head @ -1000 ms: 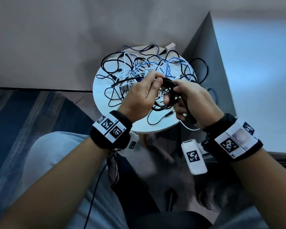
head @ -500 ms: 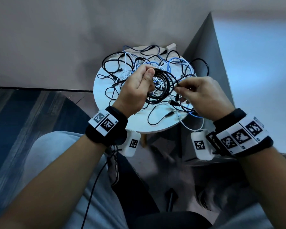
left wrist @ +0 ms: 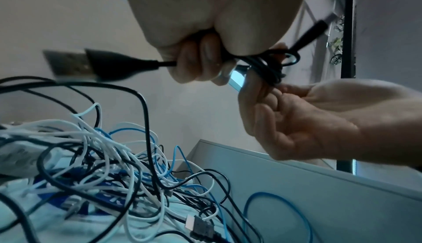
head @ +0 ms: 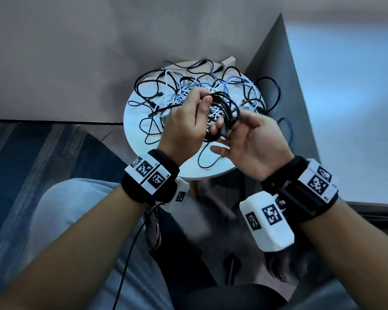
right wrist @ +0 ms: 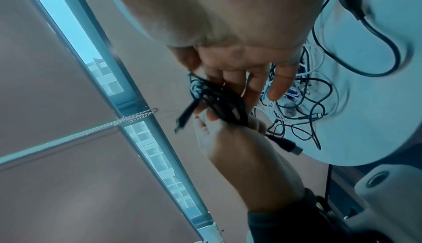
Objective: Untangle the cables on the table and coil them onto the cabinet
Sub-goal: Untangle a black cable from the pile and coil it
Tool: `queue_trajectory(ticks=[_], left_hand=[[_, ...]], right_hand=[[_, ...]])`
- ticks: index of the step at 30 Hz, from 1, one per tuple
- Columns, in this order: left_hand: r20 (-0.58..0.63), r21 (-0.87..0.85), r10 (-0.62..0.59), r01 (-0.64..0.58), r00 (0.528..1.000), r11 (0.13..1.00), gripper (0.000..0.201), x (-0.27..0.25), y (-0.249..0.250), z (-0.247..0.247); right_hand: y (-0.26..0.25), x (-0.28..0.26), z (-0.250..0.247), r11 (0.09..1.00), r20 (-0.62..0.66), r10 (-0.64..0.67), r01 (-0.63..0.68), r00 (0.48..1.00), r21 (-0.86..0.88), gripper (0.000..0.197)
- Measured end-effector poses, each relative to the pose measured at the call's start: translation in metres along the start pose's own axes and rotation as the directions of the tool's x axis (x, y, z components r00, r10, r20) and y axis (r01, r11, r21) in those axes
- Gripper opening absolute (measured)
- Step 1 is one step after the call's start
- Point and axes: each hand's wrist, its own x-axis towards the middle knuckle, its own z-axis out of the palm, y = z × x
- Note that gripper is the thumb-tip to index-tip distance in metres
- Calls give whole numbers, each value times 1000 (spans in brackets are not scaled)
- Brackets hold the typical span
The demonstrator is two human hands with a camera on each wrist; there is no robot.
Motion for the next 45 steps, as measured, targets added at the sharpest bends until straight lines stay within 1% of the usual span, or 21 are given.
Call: queue_trajectory(ticks=[2,3,6,7,10,12,14,17,19,21,23,24,25,27,29,32,34,36,39,42,45], left_hand=[[-42,114,26,-22,999,993,23,-1,0,2],[-51,155,39,-31,998,988,24,-1,0,1],[-55,179,41,-30,998,983,25,0,-7,1],[-62,174,36,-25,997,984,24,1,-9,1],[-74,164,5,7,997,986,23,4,-14,-1],[-62,183,-3,14,998,983,23,8,-17,-7],[-59,191,-21,32,998,981,24,15,-20,-13],[-20,49,-97,98,995,994,22,20,-17,-14],[113,-132,-189,204,975,970,19,20,-15,-13],[321,-276,-228,321,919,906,16,20,-17,-17],[494,-349,-223,427,840,834,15,19,-18,-24],[542,-371,-222,468,811,802,15,19,-16,-28],[565,-395,-220,494,796,774,15,18,-13,-30],[562,-461,-214,517,799,721,18,17,-7,-33],[531,-538,-215,522,819,661,25,16,-2,-35],[484,-609,-230,514,844,604,22,15,1,-31],[466,-632,-236,508,852,586,20,14,3,-28],[443,-632,-248,497,861,595,21,13,3,-26],[401,-622,-284,487,871,613,19,13,1,-24],[376,-592,-299,476,877,650,21,14,2,-22],[358,-557,-325,479,875,678,19,13,3,-20]], right_hand=[[1,1,1,1000,-9,13,-13,1000,-9,53],[2,2,2,998,-37,-2,0,999,-69,47],[7,5,3,944,-77,-83,53,994,-325,15],[9,6,2,921,-71,-94,59,993,-385,13],[7,2,2,859,-37,-92,61,995,-508,12],[-2,-2,1,803,-20,-87,58,996,-594,16],[-14,-5,-3,770,-22,-119,78,993,-633,17],[-27,-5,-14,757,-60,-217,129,974,-640,20],[-27,-4,-19,761,-115,-264,133,958,-634,19],[-24,-1,-25,768,-161,-293,131,942,-627,19],[-24,-1,-29,752,-181,-321,134,930,-646,18],[-25,-1,-30,740,-187,-338,138,922,-658,17],[-27,-2,-31,726,-192,-356,142,915,-672,16],[-29,-2,-29,713,-209,-385,146,899,-686,15],[-28,-1,-26,760,-236,-360,137,902,-636,19],[-20,-1,-16,892,-229,-200,81,953,-445,30],[-13,-3,-10,940,-187,-96,27,978,-341,36],[-9,-5,-6,971,-132,-42,9,990,-240,36],[-5,-5,-5,985,-128,-76,55,989,-163,29],[-1,-1,-8,972,-204,-156,114,966,-207,24],[1,0,-12,961,-220,-185,130,958,-244,23]])
